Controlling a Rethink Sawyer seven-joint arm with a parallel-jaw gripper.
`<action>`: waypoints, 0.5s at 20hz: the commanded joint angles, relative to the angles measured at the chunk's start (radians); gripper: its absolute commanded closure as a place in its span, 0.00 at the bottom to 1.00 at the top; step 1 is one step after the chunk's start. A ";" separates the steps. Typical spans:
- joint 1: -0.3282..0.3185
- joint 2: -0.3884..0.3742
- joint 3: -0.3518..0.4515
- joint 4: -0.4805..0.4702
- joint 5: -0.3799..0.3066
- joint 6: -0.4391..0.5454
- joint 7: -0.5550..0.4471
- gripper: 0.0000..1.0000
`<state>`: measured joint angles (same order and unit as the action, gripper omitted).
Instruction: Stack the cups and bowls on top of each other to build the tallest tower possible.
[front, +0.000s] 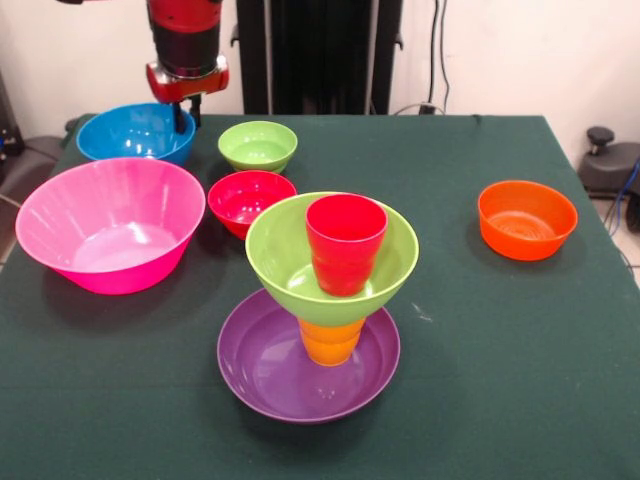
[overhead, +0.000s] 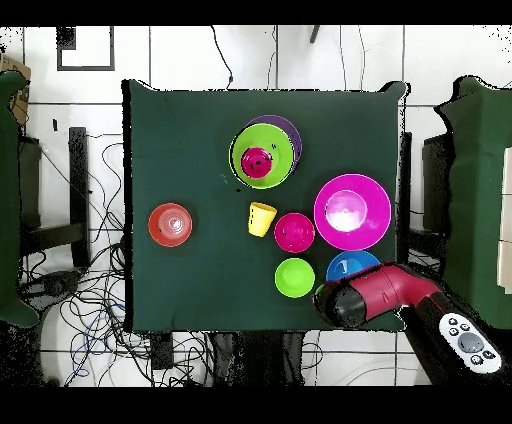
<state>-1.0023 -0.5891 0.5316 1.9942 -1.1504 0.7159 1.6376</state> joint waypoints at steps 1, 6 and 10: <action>0.046 -0.023 0.018 0.008 -0.006 -0.054 -0.085 1.00; 0.031 -0.213 0.087 0.111 0.194 0.063 -0.164 1.00; 0.030 -0.316 0.138 0.129 0.354 0.173 -0.233 1.00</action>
<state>-1.0049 -0.7714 0.5624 2.0648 -0.9330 0.7533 1.6376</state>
